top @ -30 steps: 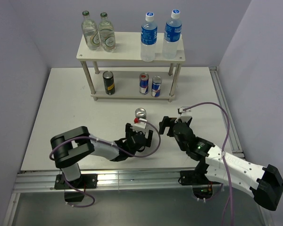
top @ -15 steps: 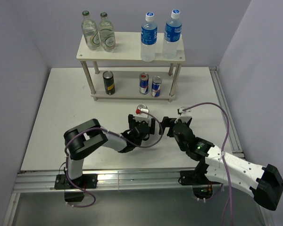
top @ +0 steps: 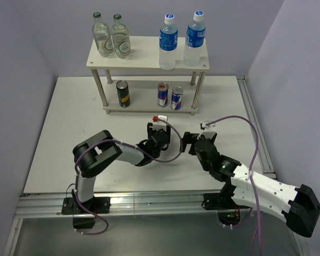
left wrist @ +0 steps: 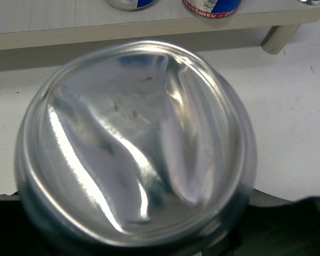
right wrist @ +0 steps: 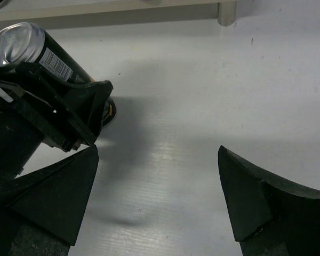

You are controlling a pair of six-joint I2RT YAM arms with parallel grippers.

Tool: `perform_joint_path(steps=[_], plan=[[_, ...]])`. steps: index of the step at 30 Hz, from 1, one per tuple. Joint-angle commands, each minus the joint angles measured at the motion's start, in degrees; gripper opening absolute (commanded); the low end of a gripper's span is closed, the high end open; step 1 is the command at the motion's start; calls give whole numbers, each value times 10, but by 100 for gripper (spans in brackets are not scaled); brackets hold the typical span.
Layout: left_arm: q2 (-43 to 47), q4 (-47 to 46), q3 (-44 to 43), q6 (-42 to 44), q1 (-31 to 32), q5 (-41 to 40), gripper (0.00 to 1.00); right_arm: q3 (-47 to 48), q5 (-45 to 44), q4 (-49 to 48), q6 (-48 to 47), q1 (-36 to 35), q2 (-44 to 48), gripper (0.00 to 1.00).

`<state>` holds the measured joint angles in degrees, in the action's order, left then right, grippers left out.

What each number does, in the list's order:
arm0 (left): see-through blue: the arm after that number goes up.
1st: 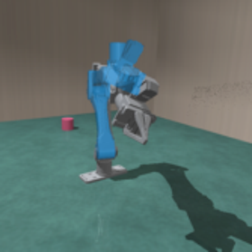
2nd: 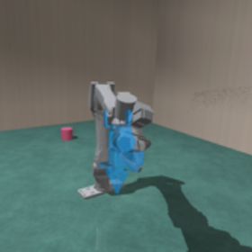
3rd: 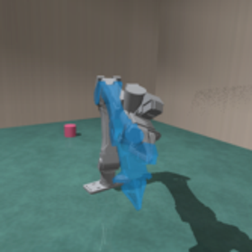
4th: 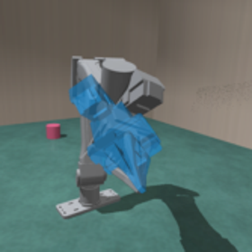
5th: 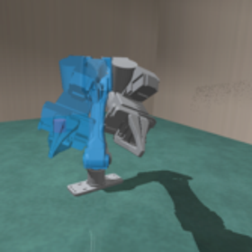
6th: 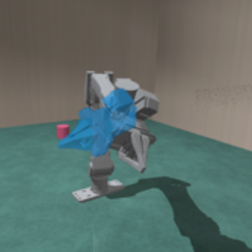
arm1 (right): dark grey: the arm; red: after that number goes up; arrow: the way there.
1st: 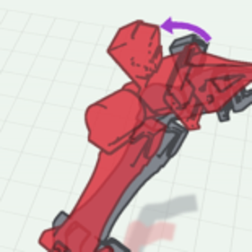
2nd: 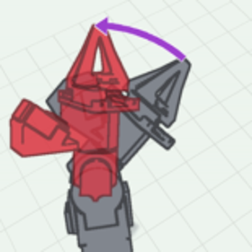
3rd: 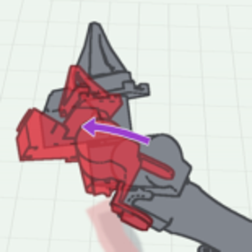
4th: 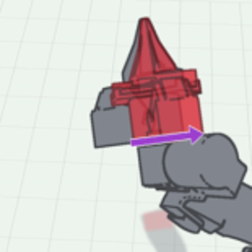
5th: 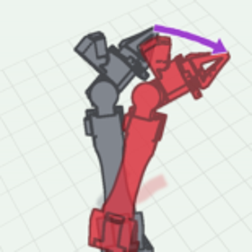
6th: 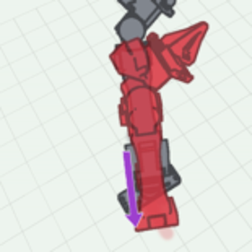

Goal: Place and organize the beverage onto the shelf

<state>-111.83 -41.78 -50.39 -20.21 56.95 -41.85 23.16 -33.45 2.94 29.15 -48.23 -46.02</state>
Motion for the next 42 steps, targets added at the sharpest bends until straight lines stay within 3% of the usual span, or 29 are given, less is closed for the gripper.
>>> perform_joint_path(steps=[1, 10, 25, 38, 41, 42], plan=[[64, -20, -2, 24, -13, -18, 0, 3, -6, -25, 2, -5, -3, 100], [145, -7, 1, 85, -96, 16, 0, 0, -5, -28, 2, -5, 6, 100], [48, 0, -124, 108, -233, 84, 0, 0, -4, -25, 2, -5, 7, 100], [13, 3, -161, 111, -291, 104, 0, 3, -7, -24, 3, -5, -3, 100], [12, 6, -162, 113, -294, 108, 14, 4, -7, -24, 3, -5, -6, 100], [10, 7, -162, 113, -295, 109, 28, 4, -7, -24, 3, -5, -6, 100]])
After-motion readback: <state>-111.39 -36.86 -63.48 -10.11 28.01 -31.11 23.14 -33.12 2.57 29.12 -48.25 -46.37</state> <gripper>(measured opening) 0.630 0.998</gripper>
